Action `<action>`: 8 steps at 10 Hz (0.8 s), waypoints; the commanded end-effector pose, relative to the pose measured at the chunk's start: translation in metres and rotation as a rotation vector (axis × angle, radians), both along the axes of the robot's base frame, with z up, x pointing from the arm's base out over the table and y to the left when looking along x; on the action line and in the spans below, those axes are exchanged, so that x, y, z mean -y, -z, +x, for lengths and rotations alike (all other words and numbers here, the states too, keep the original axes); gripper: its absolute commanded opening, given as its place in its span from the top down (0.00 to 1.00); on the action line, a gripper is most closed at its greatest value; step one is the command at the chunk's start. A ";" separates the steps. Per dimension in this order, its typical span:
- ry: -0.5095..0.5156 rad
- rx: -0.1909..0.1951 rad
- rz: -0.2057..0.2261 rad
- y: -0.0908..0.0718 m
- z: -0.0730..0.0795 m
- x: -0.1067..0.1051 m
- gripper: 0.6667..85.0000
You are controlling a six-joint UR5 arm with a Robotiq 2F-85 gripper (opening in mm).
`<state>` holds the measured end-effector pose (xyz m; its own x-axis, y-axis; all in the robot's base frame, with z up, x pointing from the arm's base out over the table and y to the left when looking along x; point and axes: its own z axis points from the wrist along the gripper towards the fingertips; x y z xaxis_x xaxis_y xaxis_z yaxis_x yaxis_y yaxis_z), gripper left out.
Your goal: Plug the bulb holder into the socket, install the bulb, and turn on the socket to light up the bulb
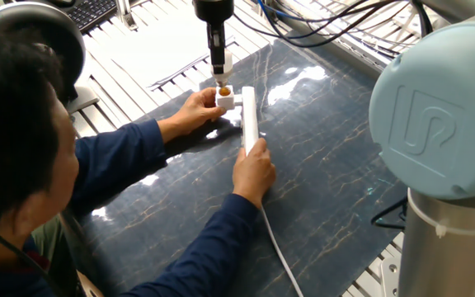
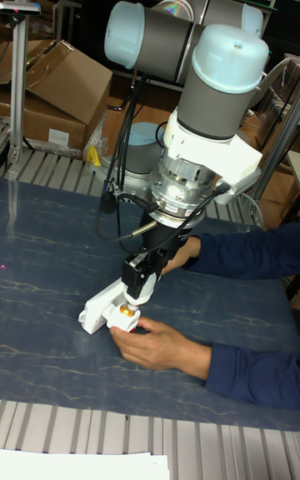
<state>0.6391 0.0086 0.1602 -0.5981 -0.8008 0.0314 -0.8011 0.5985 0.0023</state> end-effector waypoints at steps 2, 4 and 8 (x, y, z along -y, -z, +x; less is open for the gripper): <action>-0.013 0.012 -0.003 0.005 0.006 0.004 1.00; -0.076 0.026 -0.031 0.006 0.010 0.012 1.00; -0.214 0.029 -0.045 0.007 0.012 0.012 1.00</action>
<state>0.6482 -0.0040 0.1529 -0.4954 -0.8669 0.0549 -0.8687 0.4940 -0.0374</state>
